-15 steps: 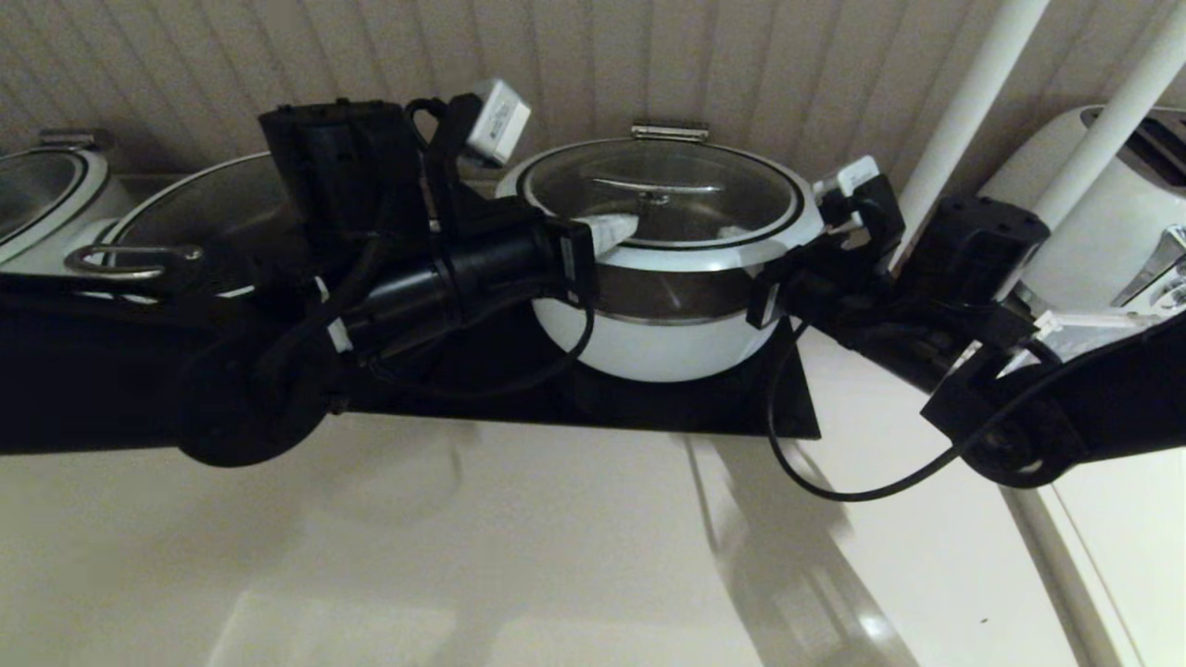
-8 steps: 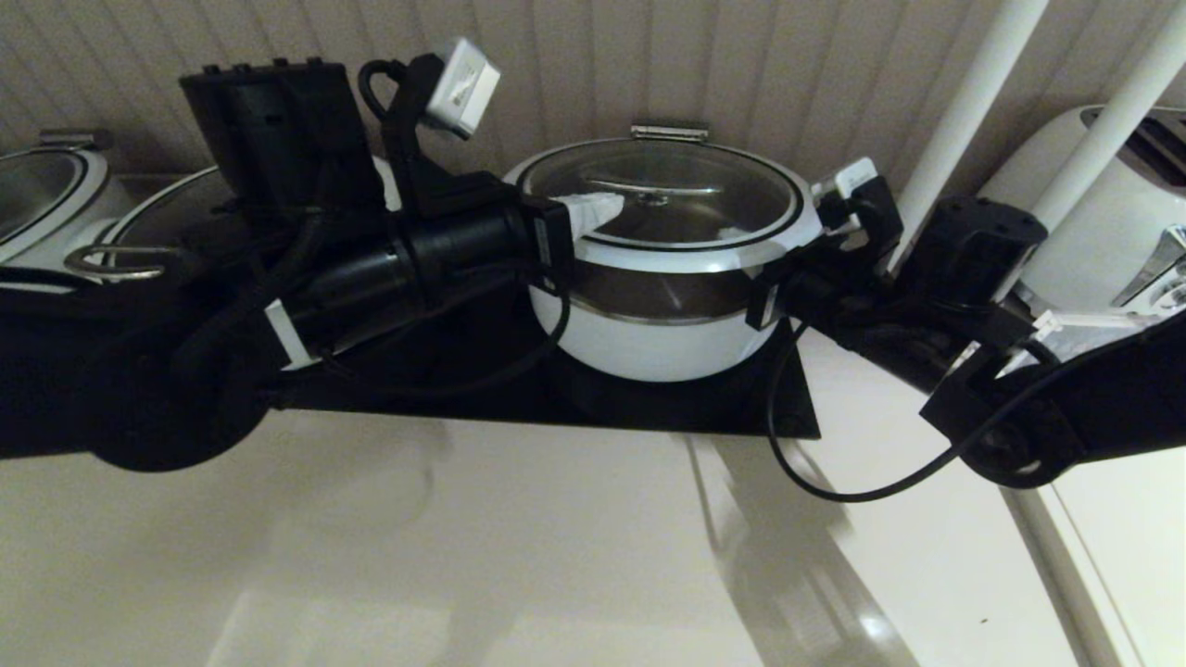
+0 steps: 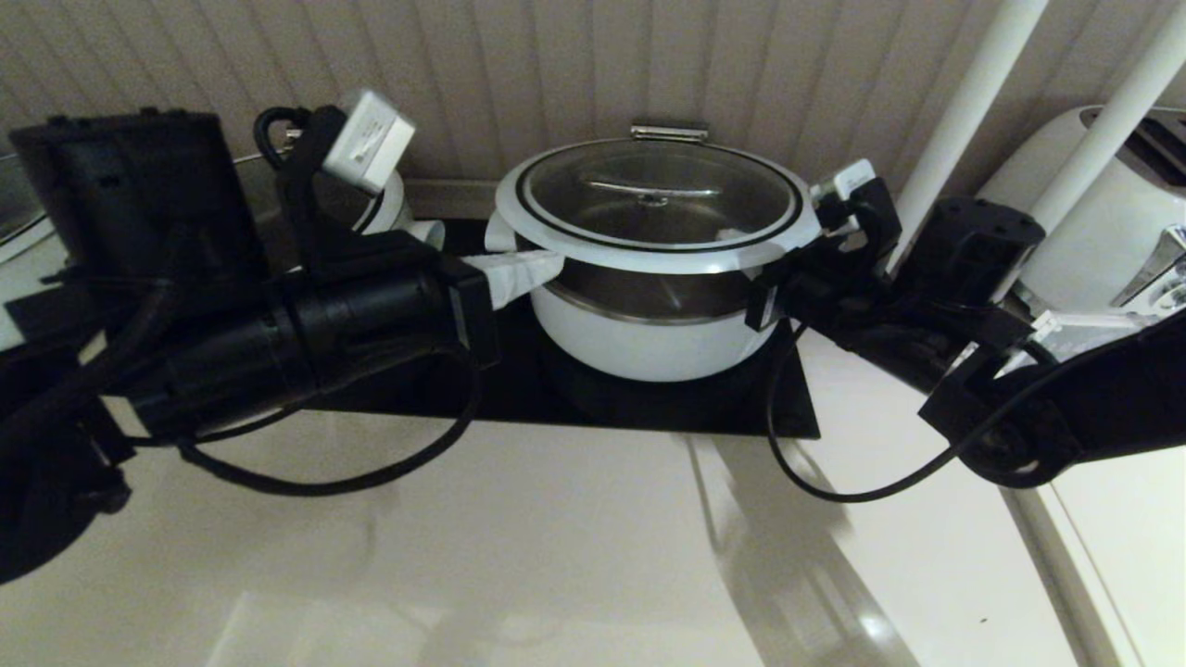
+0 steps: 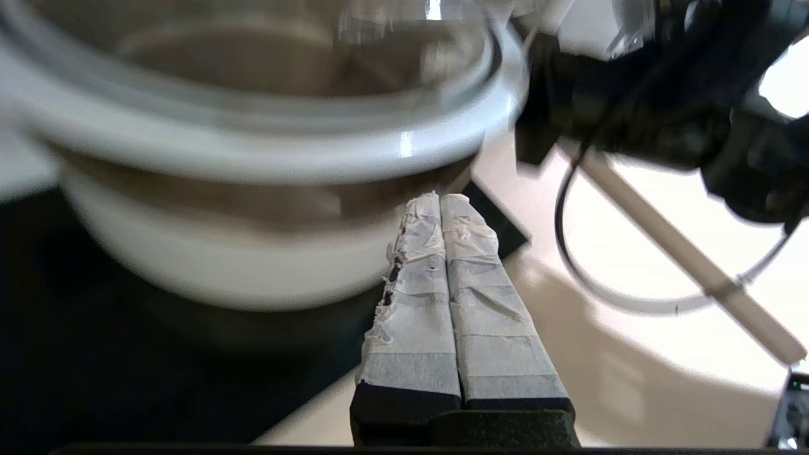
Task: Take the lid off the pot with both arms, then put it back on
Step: Hold the pot lid with the right arm, then open the pot lid completely
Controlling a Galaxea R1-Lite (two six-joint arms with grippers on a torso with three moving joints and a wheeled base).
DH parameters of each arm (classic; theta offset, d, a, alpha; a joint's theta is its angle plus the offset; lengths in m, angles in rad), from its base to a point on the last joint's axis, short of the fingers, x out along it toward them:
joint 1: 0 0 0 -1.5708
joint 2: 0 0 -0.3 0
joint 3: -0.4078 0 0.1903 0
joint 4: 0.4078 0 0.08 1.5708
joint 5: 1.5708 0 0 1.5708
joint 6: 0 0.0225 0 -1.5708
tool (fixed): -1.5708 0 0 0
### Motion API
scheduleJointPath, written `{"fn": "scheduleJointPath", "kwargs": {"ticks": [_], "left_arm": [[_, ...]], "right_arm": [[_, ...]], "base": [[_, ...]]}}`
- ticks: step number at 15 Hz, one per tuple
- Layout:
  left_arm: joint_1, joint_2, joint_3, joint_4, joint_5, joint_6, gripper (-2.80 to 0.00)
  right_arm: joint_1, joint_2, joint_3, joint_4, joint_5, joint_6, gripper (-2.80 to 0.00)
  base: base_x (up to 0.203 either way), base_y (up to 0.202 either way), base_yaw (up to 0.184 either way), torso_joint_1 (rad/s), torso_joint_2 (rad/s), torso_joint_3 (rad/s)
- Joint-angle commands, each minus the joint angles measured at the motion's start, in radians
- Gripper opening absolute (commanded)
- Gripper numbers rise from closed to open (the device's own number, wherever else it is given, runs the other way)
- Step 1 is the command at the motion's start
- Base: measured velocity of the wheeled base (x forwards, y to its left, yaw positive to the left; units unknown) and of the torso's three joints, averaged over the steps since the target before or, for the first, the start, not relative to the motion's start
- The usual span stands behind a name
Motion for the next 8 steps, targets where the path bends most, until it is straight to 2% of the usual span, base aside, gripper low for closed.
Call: {"fn": "scheduleJointPath", "kwargs": {"ticks": [1, 5, 8], "left_arm": [[0.0, -0.1, 0.108, -0.005, 0.028, -0.002, -2.8], [-0.002, -0.179, 0.255, -0.007, 0.038, -0.001, -2.8], [-0.002, -0.167, 0.29, -0.012, 0.041, 0.008, -2.8]], "right_arm": [[0.002, -0.001, -0.012, -0.007, 0.001, -0.001, -2.8], [0.002, 0.008, -0.047, -0.004, 0.0, -0.001, -2.8], [0.002, 0.009, -0.049, -0.005, -0.001, -0.001, -2.8]], "base": [[0.0, 0.0, 0.0, 0.0, 0.0, 0.0], [0.0, 0.0, 0.0, 0.0, 0.0, 0.0], [0.0, 0.0, 0.0, 0.0, 0.0, 0.0]]}}
